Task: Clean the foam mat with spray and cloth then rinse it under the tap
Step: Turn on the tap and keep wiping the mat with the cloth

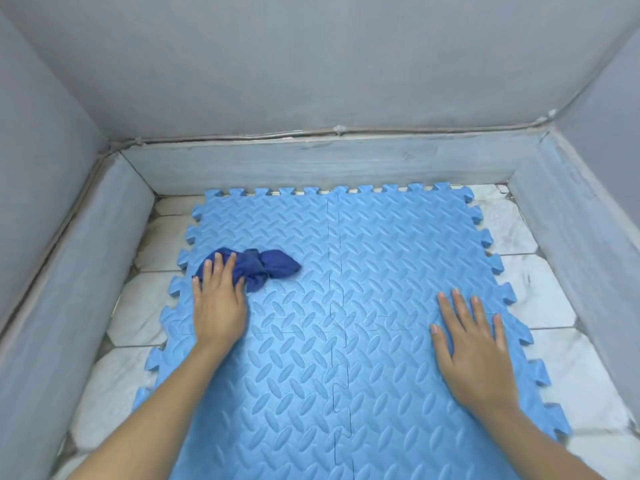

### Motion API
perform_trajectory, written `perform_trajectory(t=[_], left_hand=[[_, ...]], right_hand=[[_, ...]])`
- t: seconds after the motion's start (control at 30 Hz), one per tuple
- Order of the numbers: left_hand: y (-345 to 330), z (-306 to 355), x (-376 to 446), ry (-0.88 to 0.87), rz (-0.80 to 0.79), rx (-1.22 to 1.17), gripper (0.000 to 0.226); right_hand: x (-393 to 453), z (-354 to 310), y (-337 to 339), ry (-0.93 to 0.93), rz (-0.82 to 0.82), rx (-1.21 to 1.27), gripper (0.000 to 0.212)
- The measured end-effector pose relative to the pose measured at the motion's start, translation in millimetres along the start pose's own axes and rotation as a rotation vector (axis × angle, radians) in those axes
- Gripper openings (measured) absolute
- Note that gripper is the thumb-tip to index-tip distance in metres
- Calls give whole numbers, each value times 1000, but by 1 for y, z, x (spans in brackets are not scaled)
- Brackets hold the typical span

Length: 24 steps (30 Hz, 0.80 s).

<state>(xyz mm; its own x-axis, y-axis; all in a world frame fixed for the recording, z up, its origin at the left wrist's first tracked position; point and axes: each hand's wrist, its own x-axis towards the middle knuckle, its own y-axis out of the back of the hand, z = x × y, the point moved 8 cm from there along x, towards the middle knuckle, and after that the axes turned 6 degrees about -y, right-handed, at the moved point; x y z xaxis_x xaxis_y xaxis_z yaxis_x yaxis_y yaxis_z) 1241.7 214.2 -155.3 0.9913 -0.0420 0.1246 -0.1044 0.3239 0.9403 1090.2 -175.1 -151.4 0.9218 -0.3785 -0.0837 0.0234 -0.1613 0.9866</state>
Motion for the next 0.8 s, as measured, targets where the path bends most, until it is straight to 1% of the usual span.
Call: perform_trajectory(t=[0.03,0.07,0.13,0.17,0.2,0.23,0.33,0.4,0.43,0.5,0.57,0.63,0.73,0.8], left_hand=[[2,-8,20,110,42,27,49],[1,-9,39,205,50,35,48],[-8,9,75,336,-3,-32,49],[-18,29,92,354,-48,-78,51],[-29,59,106,316,-92,-96,52],[-43,98,115,221,-137,-91,52],[-90,236,106,-198,-285,-56,55],[-111,312,82,-410,-382,-37,59],[-117,338,72,-483,-448,-34,57],[-120,358,69,-560,-527,-56,50],[-117,342,84,-577,-503,-76,48],[-106,298,104,-515,-415,-115,48],[-77,191,130,-324,-281,-112,50],[-47,98,134,-148,-172,-29,51]], right_hand=[[1,1,0,-7,9,12,61],[1,1,0,-10,21,12,61],[2,1,-2,-7,47,3,60],[3,2,-2,-9,57,3,60],[4,4,-1,-12,65,6,60],[4,4,-1,-13,70,10,59],[2,4,-2,-9,72,15,60],[3,3,0,-11,72,37,59],[3,3,0,-12,71,42,59],[4,3,2,-14,67,50,58],[5,3,4,-9,66,62,58],[8,2,4,12,58,54,58],[12,5,4,39,51,45,57],[13,5,3,34,56,52,56]])
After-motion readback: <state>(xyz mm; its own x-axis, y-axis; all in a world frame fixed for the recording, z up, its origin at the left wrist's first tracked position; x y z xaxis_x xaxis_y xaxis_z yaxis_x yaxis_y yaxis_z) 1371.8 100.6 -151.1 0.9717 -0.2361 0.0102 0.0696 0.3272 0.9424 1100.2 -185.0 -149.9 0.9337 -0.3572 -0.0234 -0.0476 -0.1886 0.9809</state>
